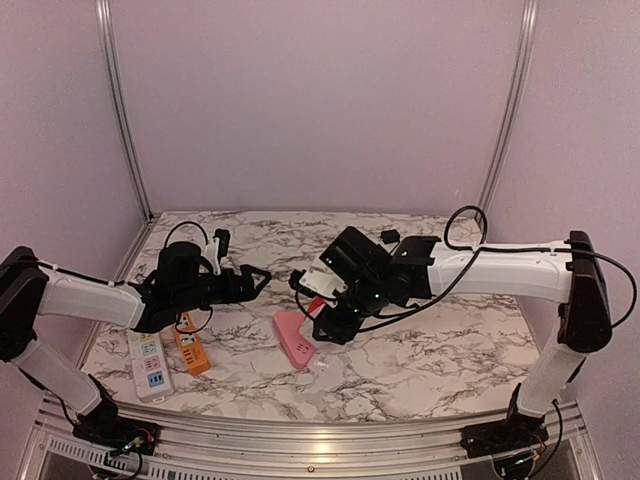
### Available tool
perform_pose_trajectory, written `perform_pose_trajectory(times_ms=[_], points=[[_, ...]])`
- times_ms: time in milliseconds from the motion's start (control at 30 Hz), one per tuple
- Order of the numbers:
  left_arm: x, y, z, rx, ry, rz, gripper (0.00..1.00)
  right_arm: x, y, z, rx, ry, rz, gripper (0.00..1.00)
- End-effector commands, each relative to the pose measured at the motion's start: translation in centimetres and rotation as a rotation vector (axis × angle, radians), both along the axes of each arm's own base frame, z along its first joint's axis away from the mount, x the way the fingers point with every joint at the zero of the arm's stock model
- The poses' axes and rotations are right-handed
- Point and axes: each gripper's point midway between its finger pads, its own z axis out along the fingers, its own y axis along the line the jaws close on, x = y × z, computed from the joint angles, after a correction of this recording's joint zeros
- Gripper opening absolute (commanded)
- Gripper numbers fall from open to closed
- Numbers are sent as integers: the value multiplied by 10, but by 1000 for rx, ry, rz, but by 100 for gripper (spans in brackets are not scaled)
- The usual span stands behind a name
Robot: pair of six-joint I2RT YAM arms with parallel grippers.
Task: Insert the plug
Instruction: Insert the plug into the socket slot.
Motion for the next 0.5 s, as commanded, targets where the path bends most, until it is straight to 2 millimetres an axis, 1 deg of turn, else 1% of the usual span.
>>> perform_pose_trajectory(times_ms=[0,333,467], points=[[1,-10,-5,-7,34,-43,99,9,7,10,-26,-57,11,25],[1,-21,-20,-11,89,-84,99,11,21,2,-83,-70,36,25],[0,-24,-26,-12,108,-99,99,10,23,-4,-112,-65,42,25]])
